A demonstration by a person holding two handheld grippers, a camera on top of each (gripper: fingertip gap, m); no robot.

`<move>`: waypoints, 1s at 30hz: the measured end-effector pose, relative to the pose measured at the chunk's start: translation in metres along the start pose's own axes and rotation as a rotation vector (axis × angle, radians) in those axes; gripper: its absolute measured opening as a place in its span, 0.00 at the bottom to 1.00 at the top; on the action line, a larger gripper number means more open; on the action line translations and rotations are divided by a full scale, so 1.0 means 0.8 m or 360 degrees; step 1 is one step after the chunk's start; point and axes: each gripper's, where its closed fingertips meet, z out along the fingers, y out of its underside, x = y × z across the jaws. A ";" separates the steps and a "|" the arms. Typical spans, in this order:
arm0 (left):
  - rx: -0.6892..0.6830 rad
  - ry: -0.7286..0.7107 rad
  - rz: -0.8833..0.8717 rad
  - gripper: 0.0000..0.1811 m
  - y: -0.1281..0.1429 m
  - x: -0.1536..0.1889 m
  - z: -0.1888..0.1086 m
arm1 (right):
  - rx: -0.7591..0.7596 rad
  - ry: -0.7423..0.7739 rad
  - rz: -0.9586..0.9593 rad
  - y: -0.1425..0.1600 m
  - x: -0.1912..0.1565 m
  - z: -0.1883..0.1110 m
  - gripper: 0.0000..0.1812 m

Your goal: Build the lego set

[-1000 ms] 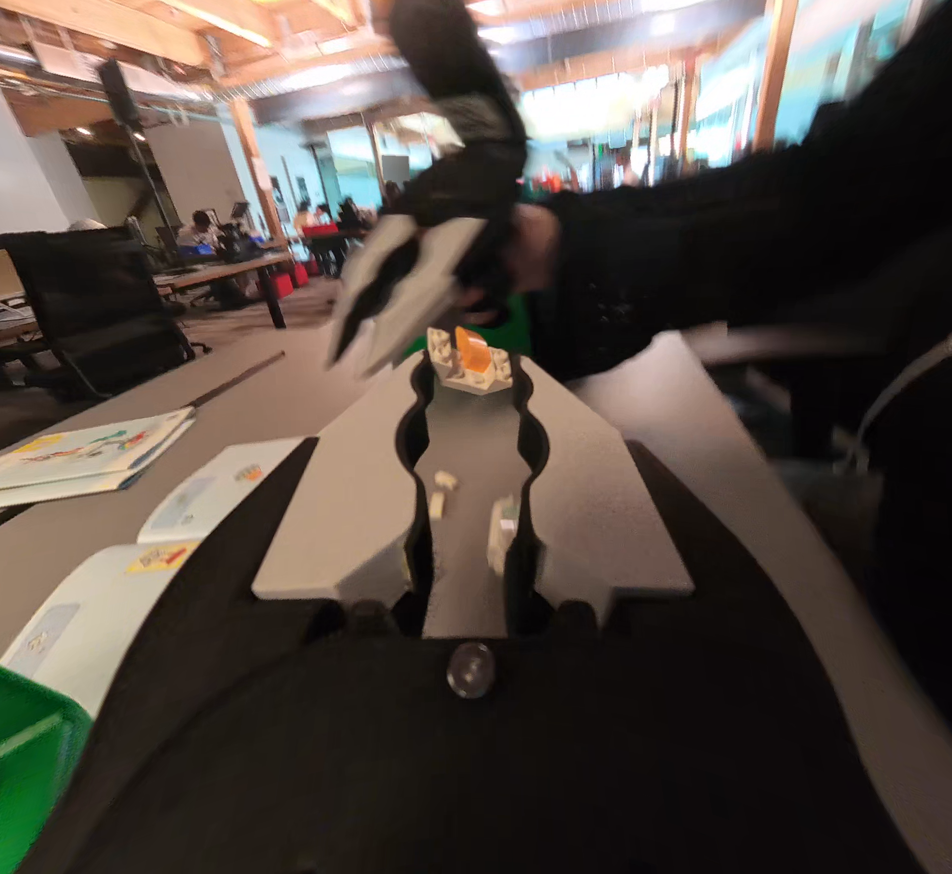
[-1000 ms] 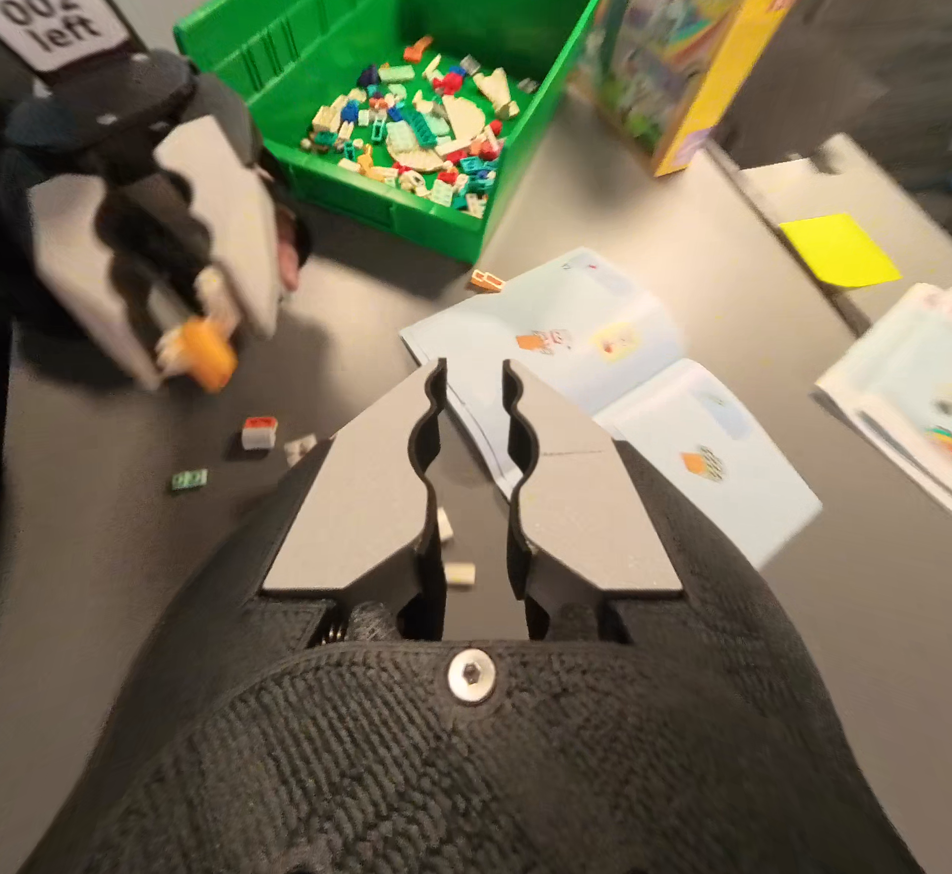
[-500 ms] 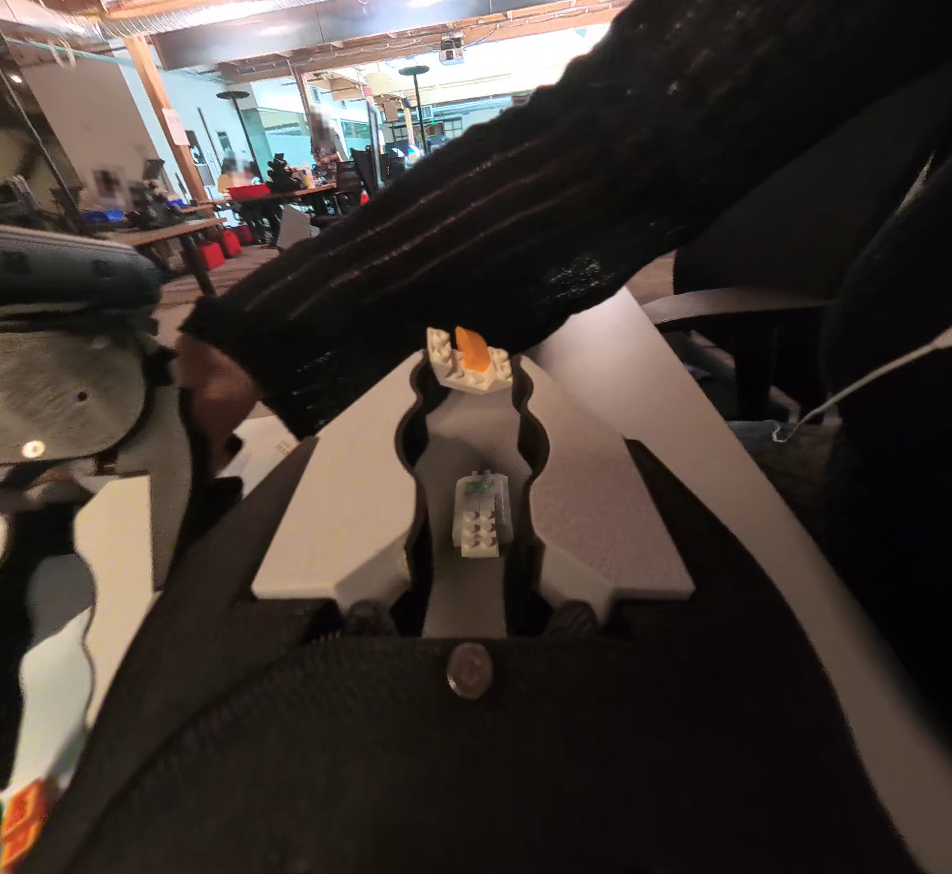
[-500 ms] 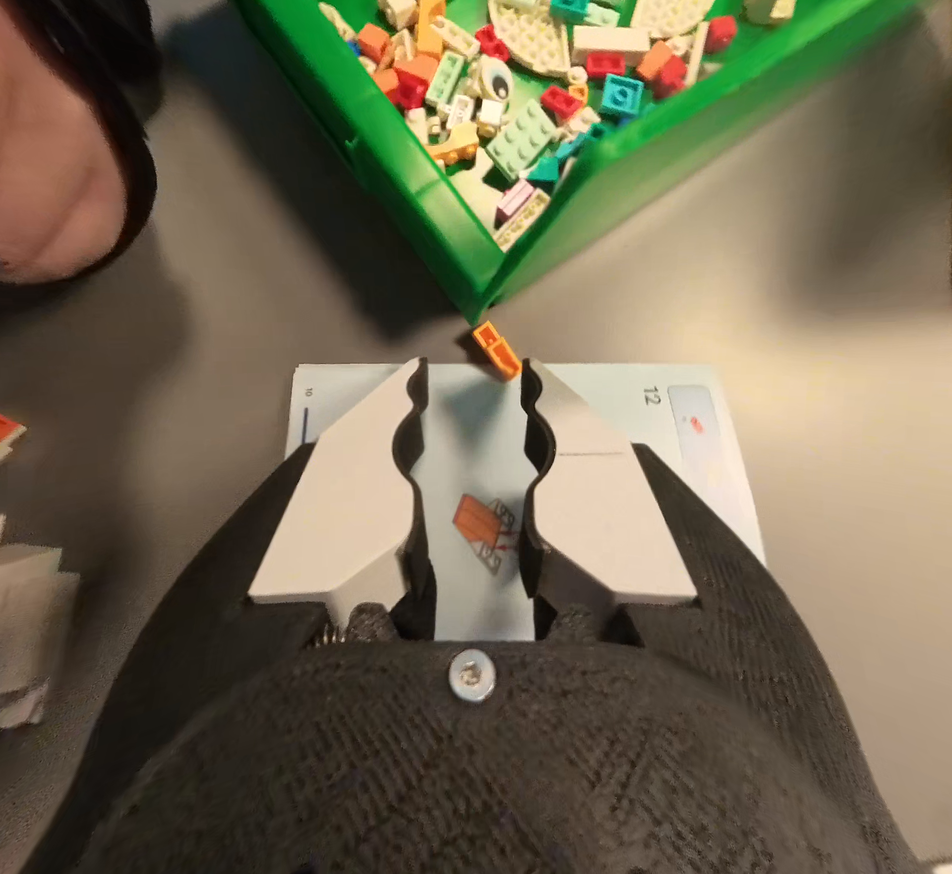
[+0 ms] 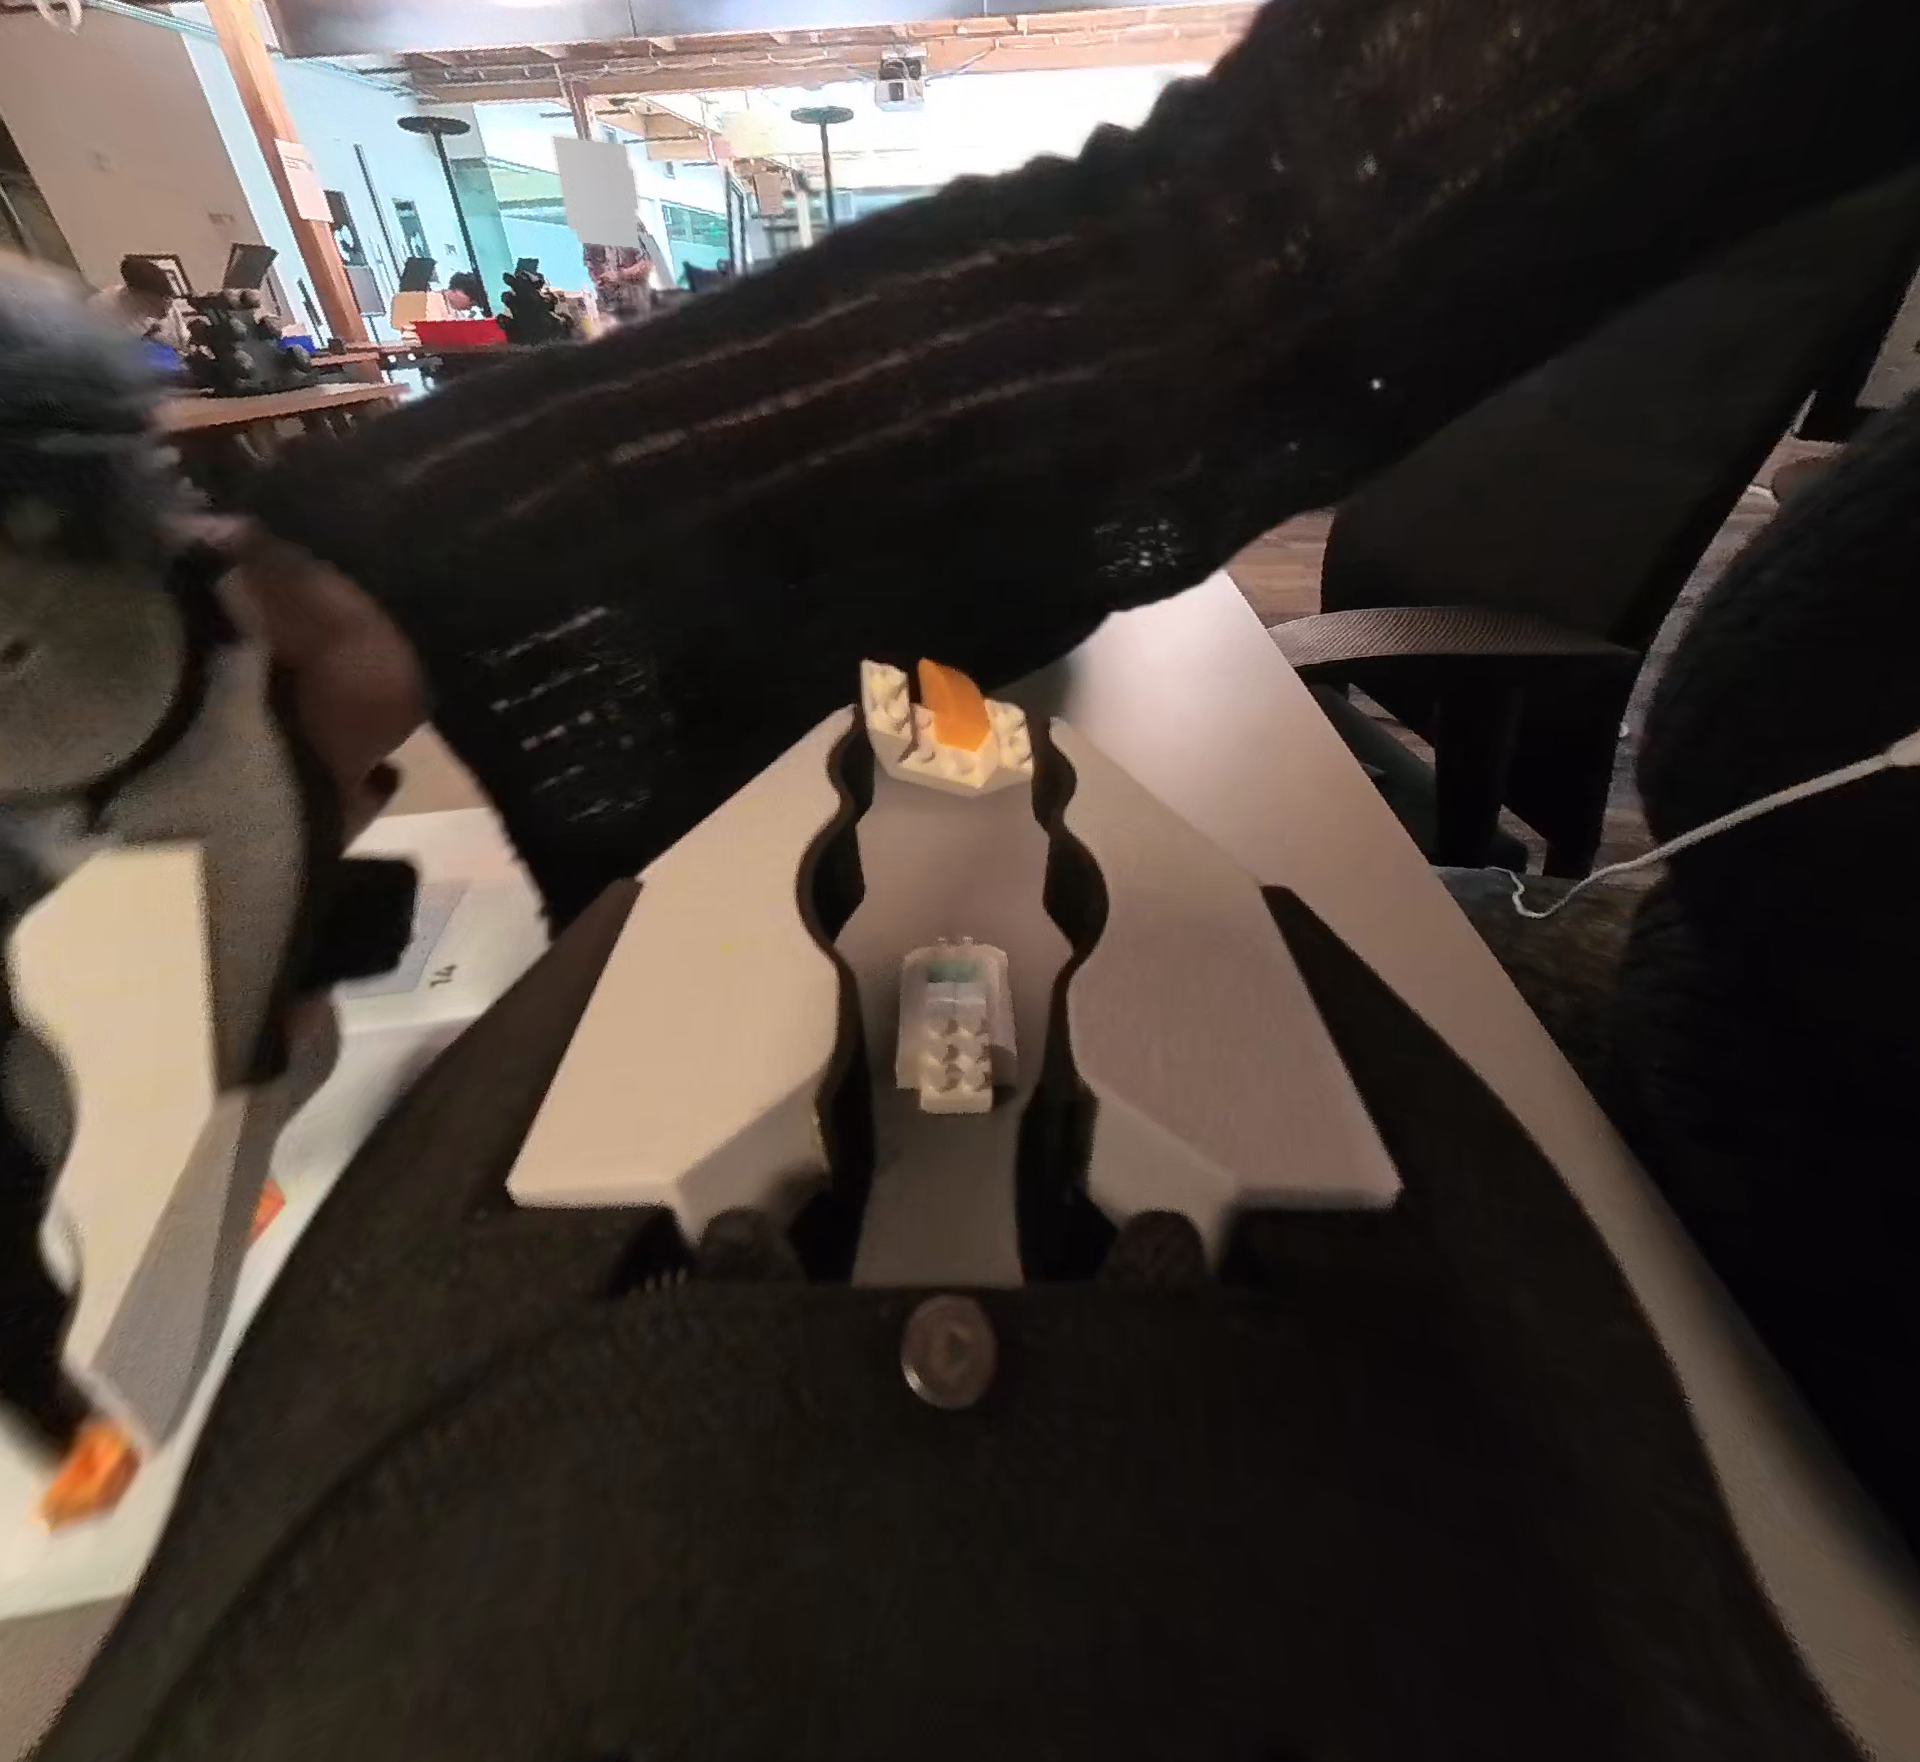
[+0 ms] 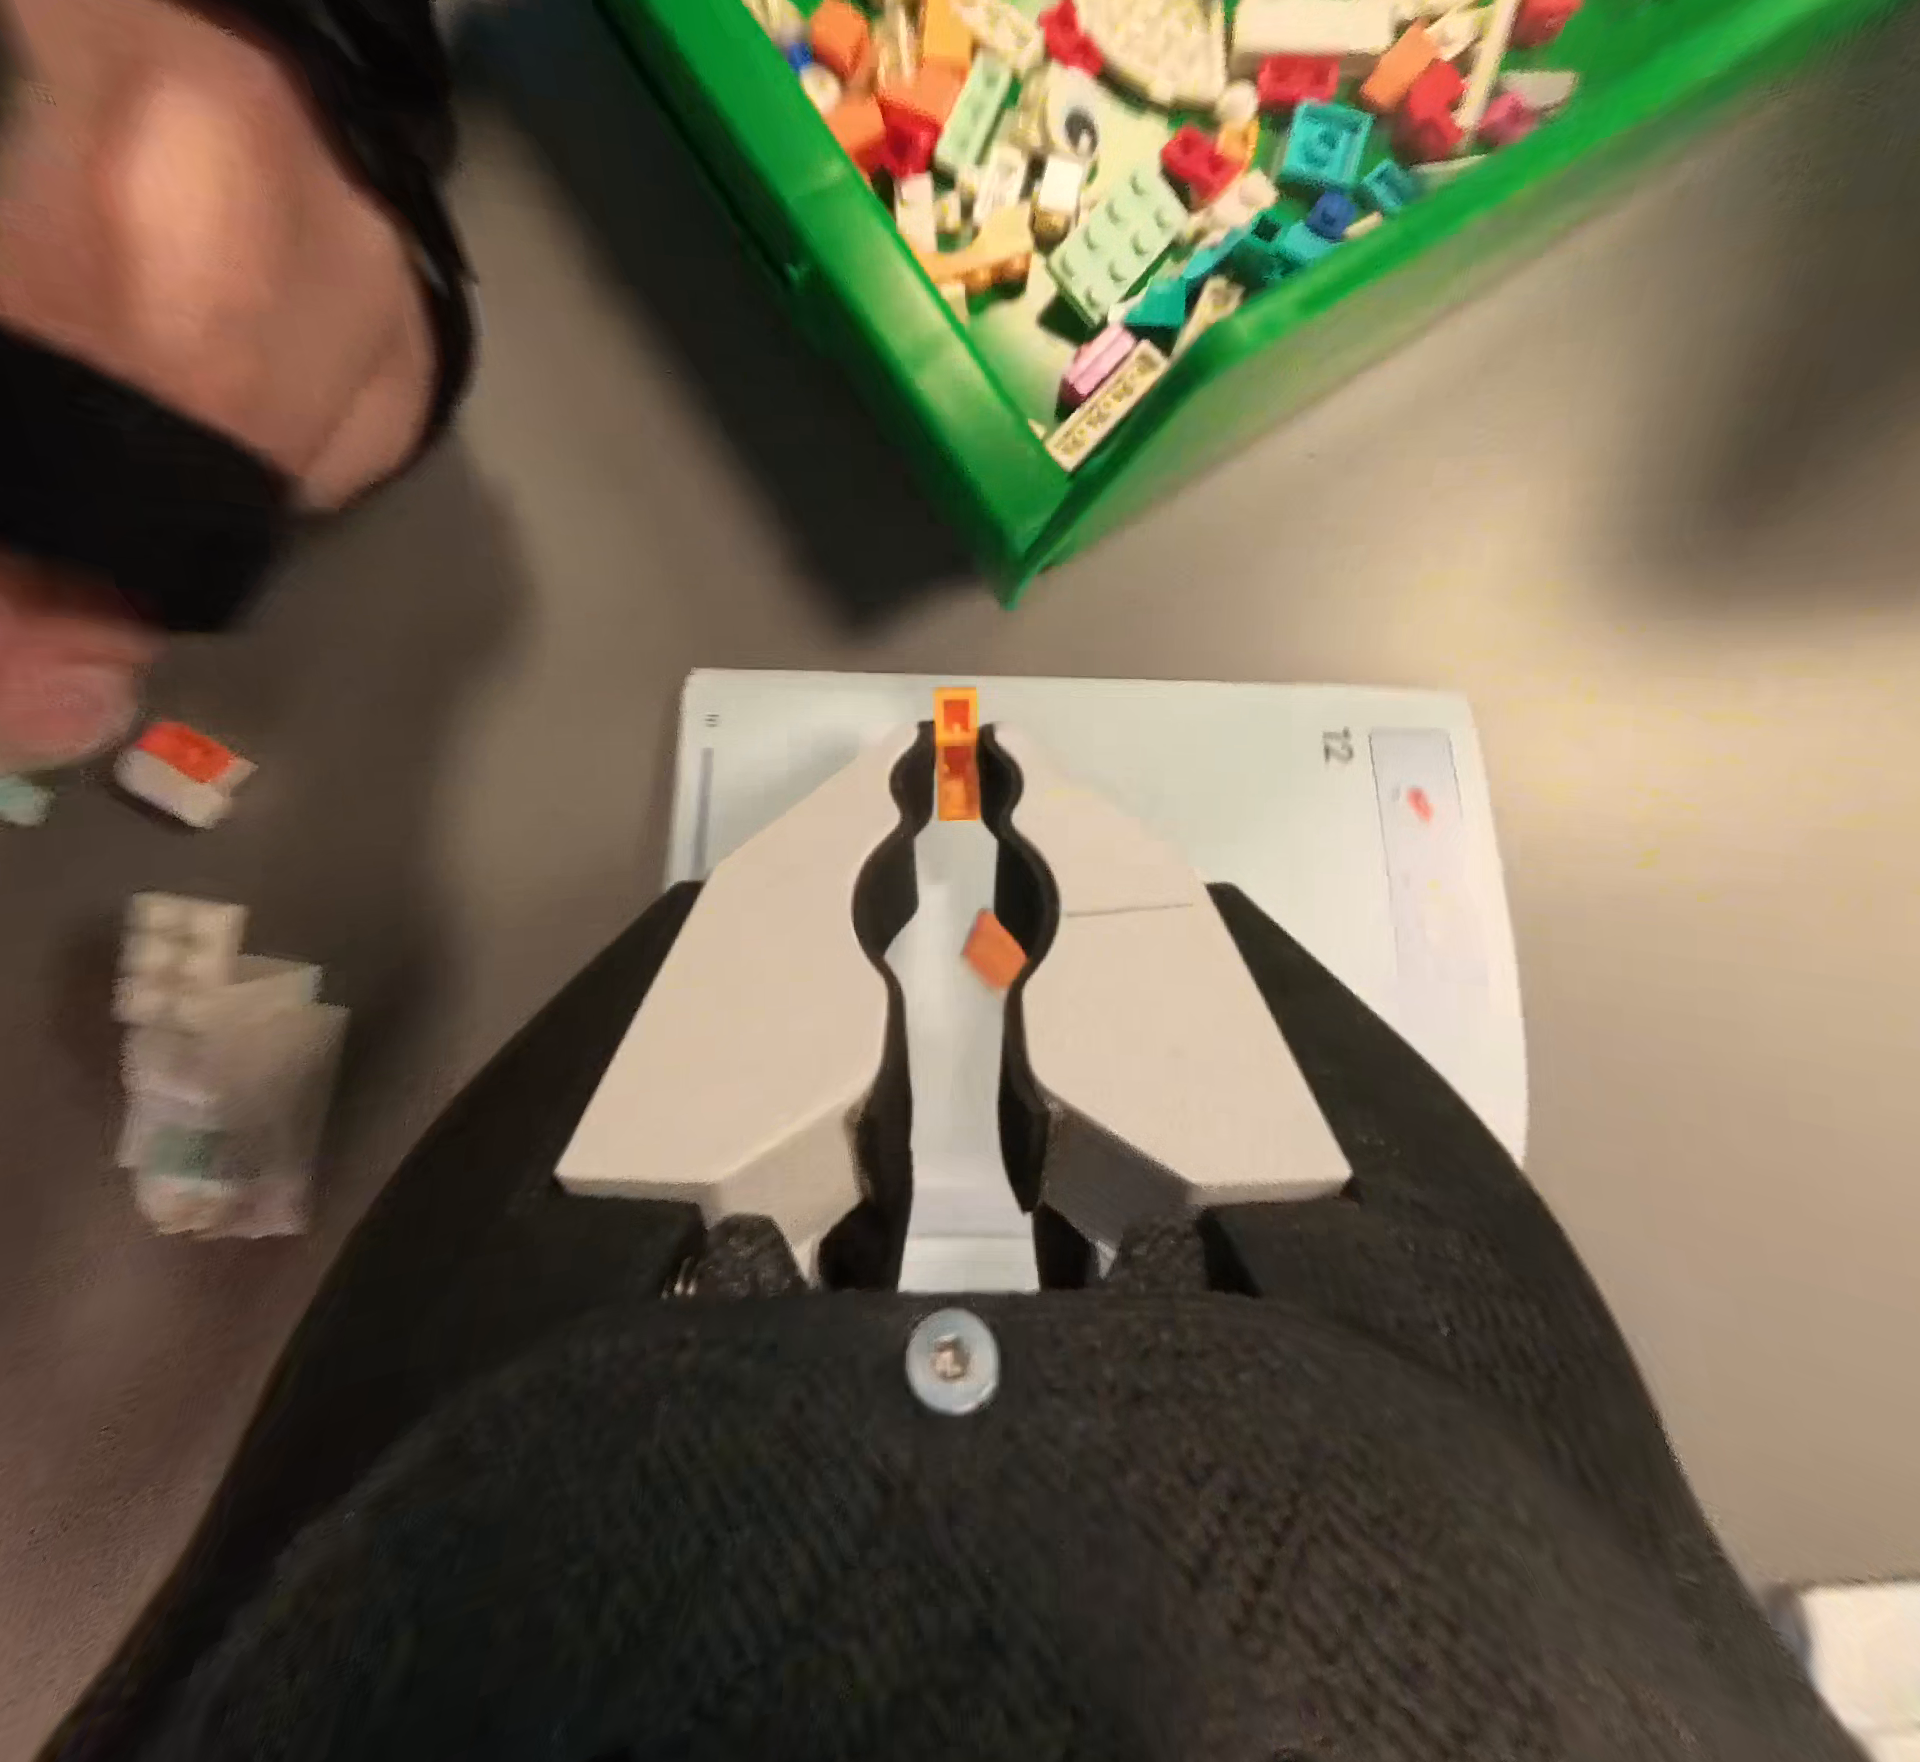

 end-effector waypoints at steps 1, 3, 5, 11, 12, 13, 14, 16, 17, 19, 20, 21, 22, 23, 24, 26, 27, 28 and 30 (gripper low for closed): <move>0.0004 -0.0017 -0.0015 0.16 -0.001 -0.003 -0.001 | 0.0105 0.0020 0.0065 -0.004 -0.006 -0.016 0.03; -0.0008 -0.0087 -0.0039 0.16 0.000 -0.013 -0.002 | 0.0393 0.0043 0.0212 -0.022 -0.023 -0.054 0.03; -0.0028 -0.0162 -0.0071 0.16 0.003 -0.024 -0.002 | 0.0722 0.0028 0.0352 -0.043 -0.048 -0.097 0.03; -0.0041 -0.0219 -0.0179 0.16 0.008 -0.036 -0.003 | 0.0722 0.0664 0.0416 0.000 -0.087 -0.159 0.03; -0.0043 -0.0219 -0.0185 0.16 0.008 -0.036 -0.003 | 0.0555 0.0822 0.0339 0.020 -0.093 -0.161 0.03; -0.0047 -0.0215 -0.0190 0.16 0.009 -0.036 -0.003 | 0.0372 0.0947 0.0246 0.040 -0.102 -0.160 0.03; -0.0057 -0.0211 -0.0195 0.16 0.010 -0.035 -0.002 | 0.0181 0.1021 0.0146 0.058 -0.112 -0.156 0.03; -0.0087 -0.0206 -0.0205 0.16 0.015 -0.035 0.000 | -0.0230 0.1079 -0.0063 0.096 -0.133 -0.145 0.03; -0.0096 -0.0200 -0.0209 0.16 0.016 -0.034 0.001 | -0.0440 0.1094 -0.0197 0.114 -0.141 -0.141 0.03; -0.0116 -0.0193 -0.0214 0.16 0.020 -0.034 0.002 | -0.0811 0.1107 -0.0510 0.144 -0.151 -0.140 0.04; -0.0125 -0.0192 -0.0215 0.16 0.021 -0.034 0.003 | -0.0935 0.1080 -0.0645 0.155 -0.157 -0.138 0.03; -0.0132 -0.0189 -0.0214 0.16 0.022 -0.034 0.003 | -0.1010 0.1020 -0.0727 0.166 -0.165 -0.133 0.04; -0.0138 -0.0186 -0.0216 0.16 0.023 -0.033 0.003 | -0.1042 0.0944 -0.0746 0.175 -0.173 -0.127 0.03; -0.0142 -0.0183 -0.0218 0.16 0.023 -0.033 0.003 | -0.1036 0.0874 -0.0721 0.182 -0.181 -0.122 0.03; -0.0146 -0.0179 -0.0221 0.16 0.024 -0.033 0.003 | -0.1000 0.0827 -0.0670 0.184 -0.187 -0.118 0.04; -0.0154 -0.0174 -0.0232 0.16 0.025 -0.033 0.003 | -0.0876 0.0748 -0.0486 0.184 -0.194 -0.115 0.06; -0.0156 -0.0170 -0.0240 0.16 0.026 -0.033 0.004 | -0.0804 0.0693 -0.0360 0.182 -0.198 -0.113 0.10; -0.0158 -0.0164 -0.0249 0.16 0.026 -0.033 0.004 | -0.0731 0.0628 -0.0237 0.179 -0.203 -0.112 0.14; -0.0159 -0.0151 -0.0265 0.16 0.027 -0.032 0.004 | -0.0587 0.0530 -0.0037 0.173 -0.210 -0.112 0.17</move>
